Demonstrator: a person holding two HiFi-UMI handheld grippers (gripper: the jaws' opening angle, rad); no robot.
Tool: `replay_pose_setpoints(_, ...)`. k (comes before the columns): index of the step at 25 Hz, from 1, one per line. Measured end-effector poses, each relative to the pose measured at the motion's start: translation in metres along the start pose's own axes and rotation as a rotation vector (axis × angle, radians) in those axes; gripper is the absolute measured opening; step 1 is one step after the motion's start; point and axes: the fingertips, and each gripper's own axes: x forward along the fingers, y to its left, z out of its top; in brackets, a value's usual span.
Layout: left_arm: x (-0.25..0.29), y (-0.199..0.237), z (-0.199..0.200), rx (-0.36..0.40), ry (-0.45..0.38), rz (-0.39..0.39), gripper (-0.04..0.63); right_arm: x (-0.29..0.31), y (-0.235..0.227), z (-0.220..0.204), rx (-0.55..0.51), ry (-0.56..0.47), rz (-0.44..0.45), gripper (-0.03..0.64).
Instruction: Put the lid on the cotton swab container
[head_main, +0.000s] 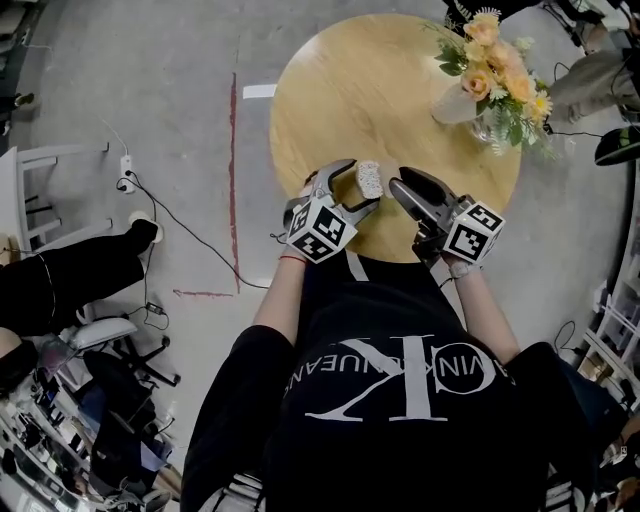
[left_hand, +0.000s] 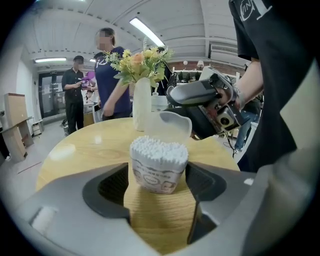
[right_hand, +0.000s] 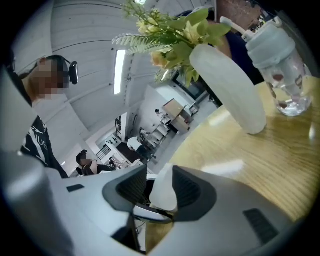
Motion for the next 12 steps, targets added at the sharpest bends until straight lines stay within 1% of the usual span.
replay_pose_setpoints(7,0.002,-0.004,-0.002,-0.002,-0.004,0.003,0.36,0.012,0.01,-0.004,0.014,0.004,0.038,0.151)
replay_pose_setpoints(9,0.002,-0.003,-0.002,-0.002,-0.002,0.007,0.36,0.017,0.011,-0.006,-0.02,0.019,0.018,0.13)
replay_pose_setpoints(12,0.002,-0.002,-0.002,-0.007,-0.001,0.017,0.36,0.024,0.011,-0.012,-0.111,0.058,-0.026,0.096)
